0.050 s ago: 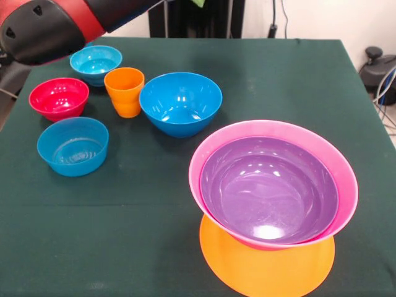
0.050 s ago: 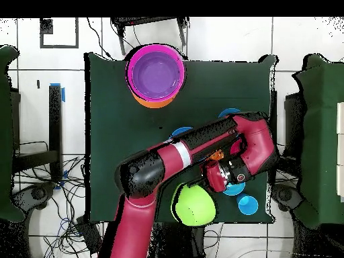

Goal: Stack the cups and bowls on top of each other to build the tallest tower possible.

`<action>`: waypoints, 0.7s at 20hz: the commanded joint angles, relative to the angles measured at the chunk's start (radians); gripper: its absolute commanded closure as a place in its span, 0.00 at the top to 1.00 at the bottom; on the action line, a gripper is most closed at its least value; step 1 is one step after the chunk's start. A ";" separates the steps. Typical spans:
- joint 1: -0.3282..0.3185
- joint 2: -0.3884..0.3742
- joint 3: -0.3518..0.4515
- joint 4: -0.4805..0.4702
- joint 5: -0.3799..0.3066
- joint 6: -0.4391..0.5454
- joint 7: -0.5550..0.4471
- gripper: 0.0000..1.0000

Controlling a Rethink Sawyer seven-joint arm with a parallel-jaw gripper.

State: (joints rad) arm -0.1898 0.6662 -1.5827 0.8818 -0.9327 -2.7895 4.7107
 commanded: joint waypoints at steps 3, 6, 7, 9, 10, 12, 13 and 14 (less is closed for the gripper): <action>0.020 0.079 -0.043 0.074 -0.016 -0.011 0.042 0.00; 0.017 0.093 -0.044 0.081 -0.009 -0.020 0.049 0.00; 0.016 0.097 -0.043 0.086 -0.008 -0.024 0.052 0.00; 0.015 0.102 -0.044 0.106 -0.010 -0.045 0.055 0.00; 0.014 0.106 -0.043 0.119 -0.012 -0.055 0.057 0.00; 0.013 0.112 -0.046 0.150 -0.016 -0.085 0.059 0.00; 0.010 0.114 -0.059 0.168 -0.017 -0.109 0.057 0.00; 0.009 0.115 -0.055 0.182 -0.021 -0.117 0.058 0.00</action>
State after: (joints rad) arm -0.1862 0.7438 -1.6631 1.0309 -0.9382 -2.8149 4.7107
